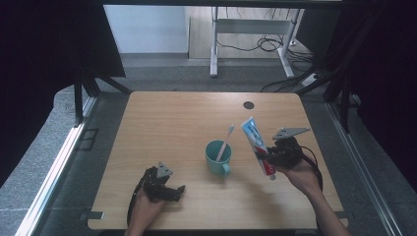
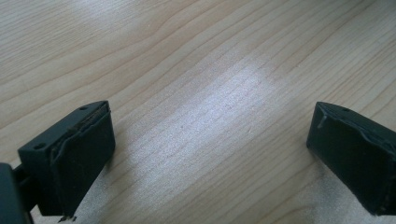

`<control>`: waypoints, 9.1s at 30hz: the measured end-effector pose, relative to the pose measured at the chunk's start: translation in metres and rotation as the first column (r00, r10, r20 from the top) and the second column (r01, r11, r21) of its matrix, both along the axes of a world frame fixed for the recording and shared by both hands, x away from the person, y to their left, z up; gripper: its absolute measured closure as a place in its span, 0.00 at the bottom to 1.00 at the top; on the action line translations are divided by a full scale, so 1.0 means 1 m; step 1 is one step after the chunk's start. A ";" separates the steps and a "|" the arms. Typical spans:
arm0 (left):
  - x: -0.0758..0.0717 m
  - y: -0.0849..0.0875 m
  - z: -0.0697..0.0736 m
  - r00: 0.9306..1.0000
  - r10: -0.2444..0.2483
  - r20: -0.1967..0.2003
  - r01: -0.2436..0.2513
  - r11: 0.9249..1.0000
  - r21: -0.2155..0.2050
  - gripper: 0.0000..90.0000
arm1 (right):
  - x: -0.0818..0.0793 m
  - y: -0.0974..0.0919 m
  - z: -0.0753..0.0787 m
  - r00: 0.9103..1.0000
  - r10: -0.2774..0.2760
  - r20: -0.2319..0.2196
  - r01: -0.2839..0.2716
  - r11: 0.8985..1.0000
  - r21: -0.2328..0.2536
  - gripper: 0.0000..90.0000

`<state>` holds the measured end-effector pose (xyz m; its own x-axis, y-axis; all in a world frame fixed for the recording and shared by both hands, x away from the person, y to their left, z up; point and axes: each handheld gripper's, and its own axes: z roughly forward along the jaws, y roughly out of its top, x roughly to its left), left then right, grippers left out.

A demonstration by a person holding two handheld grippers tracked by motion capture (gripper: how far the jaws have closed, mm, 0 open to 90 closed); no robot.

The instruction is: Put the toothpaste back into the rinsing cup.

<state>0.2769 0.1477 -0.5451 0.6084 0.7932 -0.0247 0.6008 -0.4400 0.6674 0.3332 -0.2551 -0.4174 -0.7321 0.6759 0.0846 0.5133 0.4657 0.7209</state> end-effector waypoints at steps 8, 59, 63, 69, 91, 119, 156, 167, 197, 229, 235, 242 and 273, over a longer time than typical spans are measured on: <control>0.000 0.000 0.000 1.000 -0.001 0.000 0.001 1.000 0.001 0.01 | 0.002 0.016 0.010 0.999 0.033 0.008 -0.033 0.999 0.018 0.80; 0.000 0.000 0.000 1.000 -0.002 0.000 0.002 1.000 0.000 0.01 | 0.033 0.115 0.045 0.990 0.118 0.080 -0.126 0.987 0.101 0.80; 0.000 0.000 0.000 1.000 -0.004 -0.001 0.004 1.000 0.001 0.01 | 0.035 0.123 0.042 0.989 0.119 0.088 -0.127 0.987 0.098 0.80; 0.000 0.000 0.000 1.000 -0.003 -0.001 0.003 1.000 0.001 0.01 | 0.039 0.132 0.037 0.988 0.117 0.098 -0.125 0.988 0.089 0.80; 0.000 0.001 0.000 1.000 -0.005 -0.001 0.005 1.000 0.007 0.01 | 0.045 0.136 0.005 0.989 0.109 0.099 -0.117 0.989 0.086 0.80; 0.000 0.001 0.000 1.000 -0.007 -0.002 0.007 1.000 0.008 0.01 | 0.038 0.135 -0.029 0.989 0.115 0.091 -0.124 0.988 0.092 0.80; 0.000 0.001 0.000 1.000 -0.007 -0.001 0.007 1.000 0.008 0.01 | 0.034 0.121 -0.040 0.988 0.138 0.062 -0.145 0.981 0.129 0.77; 0.000 0.001 0.000 1.000 -0.007 -0.001 0.007 1.000 0.008 0.01 | 0.033 0.117 -0.052 0.991 0.130 0.037 -0.133 0.986 0.097 0.76; 0.000 0.001 0.000 1.000 -0.007 -0.001 0.007 1.000 0.008 0.01 | 0.031 0.113 -0.036 0.990 0.139 0.005 -0.139 0.988 0.067 0.48; 0.000 0.001 0.000 1.000 -0.004 -0.001 0.004 1.000 0.006 0.01 | 0.011 0.097 -0.026 0.988 0.154 0.003 -0.154 0.987 0.041 0.08; 0.000 0.000 0.000 1.000 -0.001 0.000 0.001 1.000 0.001 0.01 | 0.005 0.089 -0.025 0.988 0.153 0.020 -0.153 0.988 0.027 0.06; 0.000 0.000 0.000 1.000 -0.001 0.000 0.001 1.000 0.001 0.01 | -0.001 0.077 -0.022 0.991 0.133 0.032 -0.134 0.991 0.020 0.05; 0.000 0.000 0.000 1.000 0.006 -0.002 -0.006 1.000 -0.004 0.01 | -0.024 -0.015 -0.050 0.996 -0.063 0.064 0.064 0.998 -0.016 0.06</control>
<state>0.2764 0.1476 -0.5452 0.6034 0.7969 -0.0290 0.6047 -0.4336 0.6681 0.3094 -0.2698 -0.4670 -0.6909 0.7225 0.0269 0.4959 0.4465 0.7448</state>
